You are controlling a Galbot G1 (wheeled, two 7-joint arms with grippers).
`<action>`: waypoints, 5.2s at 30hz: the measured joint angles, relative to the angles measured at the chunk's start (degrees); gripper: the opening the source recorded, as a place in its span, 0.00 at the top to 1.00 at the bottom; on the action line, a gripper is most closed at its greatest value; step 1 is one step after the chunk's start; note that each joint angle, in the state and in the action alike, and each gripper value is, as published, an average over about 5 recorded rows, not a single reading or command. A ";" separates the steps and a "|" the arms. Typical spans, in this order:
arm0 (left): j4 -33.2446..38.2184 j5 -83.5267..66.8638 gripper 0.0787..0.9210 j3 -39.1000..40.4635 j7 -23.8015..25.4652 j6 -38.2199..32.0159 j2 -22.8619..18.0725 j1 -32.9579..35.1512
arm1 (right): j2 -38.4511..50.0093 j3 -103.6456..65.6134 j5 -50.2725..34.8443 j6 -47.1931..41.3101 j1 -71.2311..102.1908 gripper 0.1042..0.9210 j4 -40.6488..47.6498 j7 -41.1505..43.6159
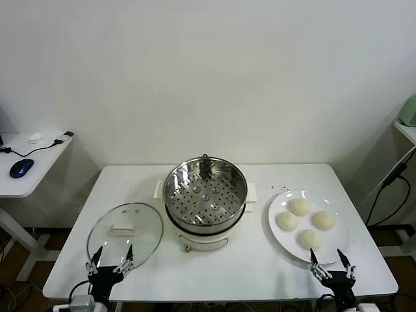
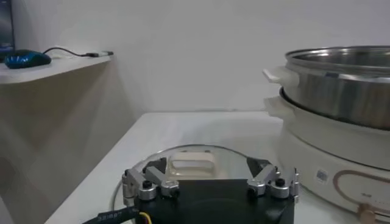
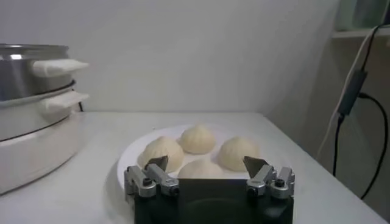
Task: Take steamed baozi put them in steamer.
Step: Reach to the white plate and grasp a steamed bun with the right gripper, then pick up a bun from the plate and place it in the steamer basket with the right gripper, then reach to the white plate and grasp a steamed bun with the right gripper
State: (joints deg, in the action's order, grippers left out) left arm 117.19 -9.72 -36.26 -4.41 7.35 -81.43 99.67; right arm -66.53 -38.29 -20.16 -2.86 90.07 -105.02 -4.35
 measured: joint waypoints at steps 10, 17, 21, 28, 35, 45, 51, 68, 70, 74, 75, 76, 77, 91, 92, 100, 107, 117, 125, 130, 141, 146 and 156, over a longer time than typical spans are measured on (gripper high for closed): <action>0.61 0.21 0.12 0.71 -0.24 -0.28 -0.13 0.69 | 14.44 10.02 1.05 -11.84 -23.70 0.12 9.25 8.70; 0.41 0.24 0.12 0.72 -0.38 -0.81 0.02 1.16 | 29.87 27.75 5.57 -10.85 -42.61 0.12 17.12 29.25; -0.15 0.32 0.12 0.89 -0.37 -1.17 0.11 1.18 | 35.95 41.38 8.23 -6.93 -55.58 0.12 21.74 42.95; -1.16 0.50 0.12 1.22 -0.33 -1.68 0.12 0.90 | 38.07 67.88 10.58 -2.20 -81.11 0.12 30.68 60.08; -1.98 0.61 0.12 1.21 -0.34 -1.98 -0.46 0.61 | 33.57 89.13 10.95 -1.92 -96.73 0.12 39.49 67.05; -3.11 1.16 0.12 1.43 -0.37 -2.79 -1.07 0.67 | 25.00 98.17 12.39 -2.59 -101.22 0.12 50.91 68.31; -3.59 1.62 0.12 1.71 -0.39 -3.18 -1.49 0.63 | 20.38 97.78 13.70 -2.14 -99.84 0.12 56.88 67.75; -3.99 3.25 0.12 2.47 -0.48 -3.91 -2.85 1.33 | 13.13 93.69 17.74 -0.70 -96.24 0.31 66.29 66.79; -3.83 3.46 0.12 2.54 -0.52 -3.96 -3.01 1.50 | 13.10 93.60 17.71 -0.68 -96.29 0.37 66.26 66.91; -3.37 3.96 0.12 2.85 -0.59 -3.99 -3.33 1.87 | 13.83 94.26 16.82 -0.60 -97.51 0.42 64.59 67.41; -3.24 4.10 0.12 2.95 -0.60 -3.98 -3.41 1.98 | 14.17 94.73 16.38 -0.52 -98.26 0.43 63.81 67.58; -3.10 4.23 0.12 3.06 -0.61 -3.98 -3.47 2.09 | 14.52 95.37 15.84 -0.40 -99.22 0.43 62.95 67.76; -2.94 4.33 0.12 3.17 -0.60 -3.98 -3.52 2.21 | 14.81 96.25 15.15 -0.21 -100.49 0.43 61.98 67.97; -1.82 5.37 0.12 5.10 -0.57 -3.87 -3.62 2.18 | 7.12 115.58 -0.64 11.30 -130.02 0.43 43.58 70.42; -1.87 5.40 0.12 5.21 -0.57 -3.86 -3.58 2.08 | 5.94 116.34 -0.70 12.95 -131.05 0.43 42.47 70.35; -2.27 5.54 0.12 5.96 -0.63 -3.82 -2.93 1.69 | -2.50 117.43 8.47 29.41 -130.82 0.43 42.51 69.63; -2.56 6.07 0.12 7.02 -0.72 -4.02 -2.74 1.72 | -8.97 112.00 20.99 40.28 -123.40 0.43 51.31 68.70; -3.13 6.36 0.12 7.99 -1.61 -4.77 -2.69 1.83 | -16.68 104.21 33.60 47.71 -114.46 0.43 64.51 65.34; -2.76 6.43 0.12 8.30 -1.74 -4.89 -2.67 1.81 | -19.46 101.47 37.70 50.02 -111.49 0.29 70.26 63.44; -2.07 6.44 0.12 8.15 -1.76 -4.70 -2.66 1.92 | -19.33 101.47 36.51 50.08 -112.04 0.14 70.64 63.52; -0.14 6.72 0.12 7.18 -1.56 -4.56 -2.28 2.71 | -12.36 116.30 11.20 50.06 -127.02 0.12 62.59 68.23; 0.06 6.22 0.12 6.44 -1.58 -4.60 -1.74 2.34 | -4.14 128.58 -0.11 50.03 -136.42 0.12 55.01 68.04; -0.45 5.48 0.12 6.34 -1.44 -4.28 -1.24 1.09 | 13.60 148.52 -11.89 40.00 -147.46 0.12 36.43 61.90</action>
State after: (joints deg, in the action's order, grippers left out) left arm 116.74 -4.23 -29.92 -5.85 3.07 -82.67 100.76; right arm -52.93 110.23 -32.04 37.14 -57.39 -68.59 57.55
